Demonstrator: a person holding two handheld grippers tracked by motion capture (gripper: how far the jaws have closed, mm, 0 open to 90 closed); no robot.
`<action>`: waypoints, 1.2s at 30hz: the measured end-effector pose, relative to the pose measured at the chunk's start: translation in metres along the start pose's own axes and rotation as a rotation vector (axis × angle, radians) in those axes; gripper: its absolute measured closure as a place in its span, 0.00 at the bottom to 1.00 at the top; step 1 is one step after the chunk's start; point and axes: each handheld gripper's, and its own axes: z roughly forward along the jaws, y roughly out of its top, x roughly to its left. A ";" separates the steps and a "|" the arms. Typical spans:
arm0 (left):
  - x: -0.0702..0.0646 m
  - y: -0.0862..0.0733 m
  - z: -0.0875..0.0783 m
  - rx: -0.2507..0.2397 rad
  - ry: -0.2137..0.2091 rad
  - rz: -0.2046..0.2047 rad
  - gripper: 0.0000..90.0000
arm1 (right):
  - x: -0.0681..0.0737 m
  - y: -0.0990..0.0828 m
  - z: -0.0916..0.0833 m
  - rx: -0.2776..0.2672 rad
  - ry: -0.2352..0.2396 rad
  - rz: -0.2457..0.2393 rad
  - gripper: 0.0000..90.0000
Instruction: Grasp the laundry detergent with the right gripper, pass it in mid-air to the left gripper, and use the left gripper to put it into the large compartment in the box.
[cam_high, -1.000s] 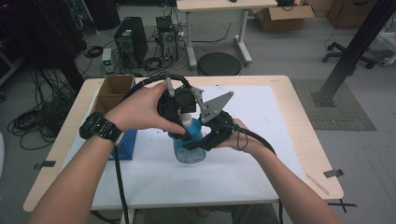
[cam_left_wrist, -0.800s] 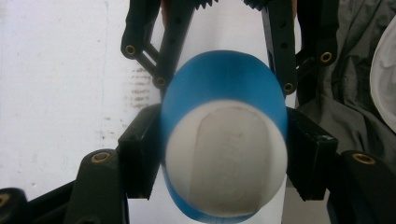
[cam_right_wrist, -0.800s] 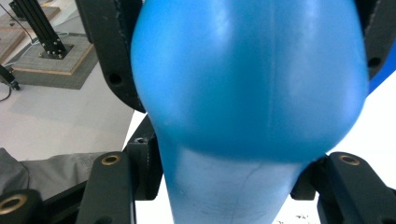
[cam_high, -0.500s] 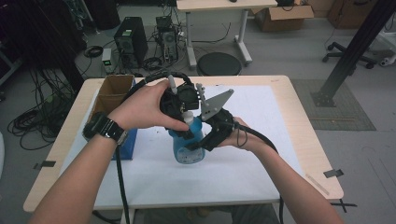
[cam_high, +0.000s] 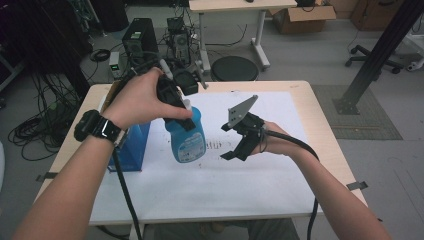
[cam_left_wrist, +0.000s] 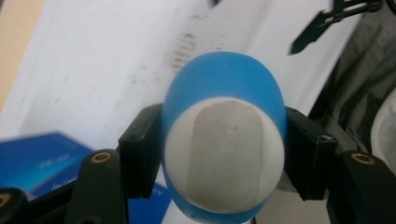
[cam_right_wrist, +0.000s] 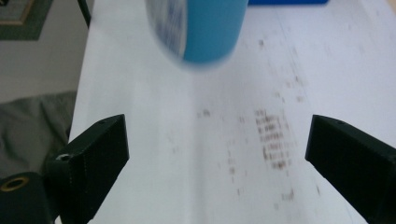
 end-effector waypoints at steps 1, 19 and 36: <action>0.005 -0.002 -0.005 -0.004 0.013 -0.051 0.42 | -0.001 -0.003 -0.002 0.011 -0.004 0.005 0.07; 0.073 -0.054 -0.078 -0.059 0.221 -0.739 0.42 | -0.019 -0.061 -0.046 0.323 -0.167 0.038 0.09; 0.112 -0.108 -0.095 -0.035 0.350 -1.005 0.42 | -0.021 -0.079 -0.062 0.422 -0.187 0.046 0.09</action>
